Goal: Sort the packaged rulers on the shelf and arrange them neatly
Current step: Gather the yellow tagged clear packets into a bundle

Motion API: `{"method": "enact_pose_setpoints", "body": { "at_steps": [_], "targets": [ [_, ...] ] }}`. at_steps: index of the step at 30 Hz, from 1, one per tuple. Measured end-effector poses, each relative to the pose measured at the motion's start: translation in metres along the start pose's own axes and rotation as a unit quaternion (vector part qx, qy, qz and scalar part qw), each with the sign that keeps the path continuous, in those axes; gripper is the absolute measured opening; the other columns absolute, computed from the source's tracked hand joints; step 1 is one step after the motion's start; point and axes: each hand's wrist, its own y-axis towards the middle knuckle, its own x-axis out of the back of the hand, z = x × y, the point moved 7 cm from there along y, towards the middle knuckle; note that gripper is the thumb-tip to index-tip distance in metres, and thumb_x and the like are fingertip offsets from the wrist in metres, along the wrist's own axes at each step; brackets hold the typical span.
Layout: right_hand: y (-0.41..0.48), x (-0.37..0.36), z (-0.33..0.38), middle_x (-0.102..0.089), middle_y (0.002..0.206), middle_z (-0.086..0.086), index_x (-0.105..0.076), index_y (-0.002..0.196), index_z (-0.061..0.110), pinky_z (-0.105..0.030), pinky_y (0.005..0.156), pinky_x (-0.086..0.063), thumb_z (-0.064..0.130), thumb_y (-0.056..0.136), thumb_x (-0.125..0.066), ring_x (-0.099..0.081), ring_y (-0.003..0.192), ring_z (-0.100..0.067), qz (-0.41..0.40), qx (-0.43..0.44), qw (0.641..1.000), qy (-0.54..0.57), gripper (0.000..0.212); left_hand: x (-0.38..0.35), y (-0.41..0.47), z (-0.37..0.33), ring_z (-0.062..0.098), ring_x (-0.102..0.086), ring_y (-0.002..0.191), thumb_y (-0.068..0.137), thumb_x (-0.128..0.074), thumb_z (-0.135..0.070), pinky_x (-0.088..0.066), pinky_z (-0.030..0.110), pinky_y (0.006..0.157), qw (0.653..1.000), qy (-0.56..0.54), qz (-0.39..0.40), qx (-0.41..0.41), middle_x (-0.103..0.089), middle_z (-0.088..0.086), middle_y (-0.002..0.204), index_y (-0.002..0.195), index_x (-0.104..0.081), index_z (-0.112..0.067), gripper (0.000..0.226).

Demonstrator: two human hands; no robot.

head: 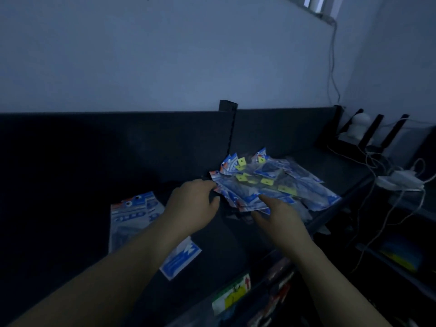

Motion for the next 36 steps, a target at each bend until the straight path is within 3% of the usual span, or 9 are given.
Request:
{"method": "enact_pose_setpoints", "body": {
  "at_steps": [6,11,15,20,24,28,31,34,36],
  "targets": [
    [0.049,0.009,-0.05,-0.049,0.143,-0.005,-0.04,0.144,0.018,-0.03,0.094,-0.043,0.034,0.094,-0.054,-0.057,0.115,-0.021,-0.006,-0.046,0.999,0.023,0.055,-0.034,0.059,-0.015,0.016,-0.059,0.086,0.093,-0.051,-0.03,-0.045,0.026,0.068,0.999,-0.039,0.021,-0.017,-0.065,0.001,0.103,0.121,-0.06,-0.019,0.032],
    [0.102,0.004,-0.094,-0.054,0.137,-0.009,-0.048,0.137,0.015,-0.033,0.096,-0.043,0.031,0.095,-0.051,-0.053,0.121,-0.026,-0.001,-0.062,0.998,0.01,0.045,-0.074,0.099,-0.024,0.024,-0.062,0.099,0.093,-0.054,-0.029,-0.053,0.037,0.081,0.995,-0.083,0.054,0.02,-0.065,0.004,0.112,0.12,-0.061,-0.014,0.032],
    [0.162,-0.005,-0.121,-0.058,0.128,-0.016,-0.054,0.128,0.007,-0.036,0.096,-0.045,0.022,0.097,-0.047,-0.055,0.116,-0.032,0.031,-0.051,0.998,-0.034,0.035,-0.106,0.128,-0.018,0.025,-0.061,0.086,0.09,-0.054,-0.029,-0.054,0.04,0.075,0.995,-0.063,0.061,0.054,-0.065,0.007,0.097,0.099,-0.062,-0.012,0.02],
    [0.228,-0.023,-0.138,-0.043,0.144,-0.015,-0.044,0.138,0.008,-0.038,0.105,-0.037,0.026,0.1,-0.037,-0.042,0.129,-0.03,0.069,0.041,0.995,-0.067,0.043,-0.139,0.162,-0.012,0.029,-0.057,0.08,0.091,-0.055,-0.028,-0.048,0.036,0.069,0.993,-0.071,0.048,0.078,-0.055,0.008,0.079,0.079,-0.052,-0.01,0.021],
    [0.235,-0.031,-0.133,-0.063,0.119,-0.01,-0.062,0.115,0.012,-0.034,0.084,-0.049,0.023,0.099,-0.039,-0.06,0.1,-0.028,0.099,0.096,0.99,-0.016,0.03,-0.162,0.186,-0.011,0.028,-0.047,0.072,0.094,-0.053,-0.028,-0.033,0.034,0.062,0.986,-0.113,0.054,0.108,-0.039,0.002,0.067,0.072,-0.043,-0.01,0.031],
    [0.21,-0.03,-0.113,-0.068,0.111,-0.012,-0.069,0.11,0.01,-0.035,0.081,-0.05,0.009,0.095,-0.047,-0.063,0.093,-0.026,0.124,0.173,0.973,0.084,0.026,-0.177,0.201,-0.014,0.024,-0.044,0.07,0.091,-0.056,-0.041,-0.03,0.033,0.061,0.981,-0.135,0.058,0.127,-0.035,-0.001,0.066,0.069,-0.036,-0.019,0.037],
    [0.207,-0.027,-0.116,-0.072,0.096,-0.011,-0.072,0.103,0.016,-0.031,0.067,-0.049,0.008,0.096,-0.046,-0.064,0.078,-0.023,0.149,0.139,0.964,0.171,0.027,-0.18,0.208,-0.019,0.022,-0.046,0.072,0.081,-0.068,-0.046,-0.027,0.029,0.055,0.983,-0.125,0.056,0.124,-0.039,-0.003,0.068,0.073,-0.043,-0.017,0.039],
    [0.227,-0.009,-0.139,-0.071,0.104,-0.012,-0.071,0.102,0.007,-0.038,0.078,-0.052,0.009,0.095,-0.049,-0.065,0.093,-0.03,0.067,0.073,0.982,0.161,0.024,-0.177,0.212,-0.021,0.027,-0.055,0.078,0.084,-0.069,-0.031,-0.029,0.028,0.055,0.982,-0.119,0.066,0.132,-0.047,0.001,0.068,0.065,-0.048,-0.012,0.034],
    [0.237,-0.005,-0.151,-0.068,0.109,-0.017,-0.067,0.106,-0.001,-0.04,0.081,-0.051,0.015,0.095,-0.051,-0.063,0.097,-0.031,0.058,0.062,0.991,0.104,0.025,-0.164,0.214,-0.015,0.028,-0.059,0.082,0.088,-0.063,-0.024,-0.036,0.029,0.06,0.976,-0.145,0.05,0.154,-0.059,0.008,0.078,0.076,-0.06,-0.005,0.023]
  ]
}}
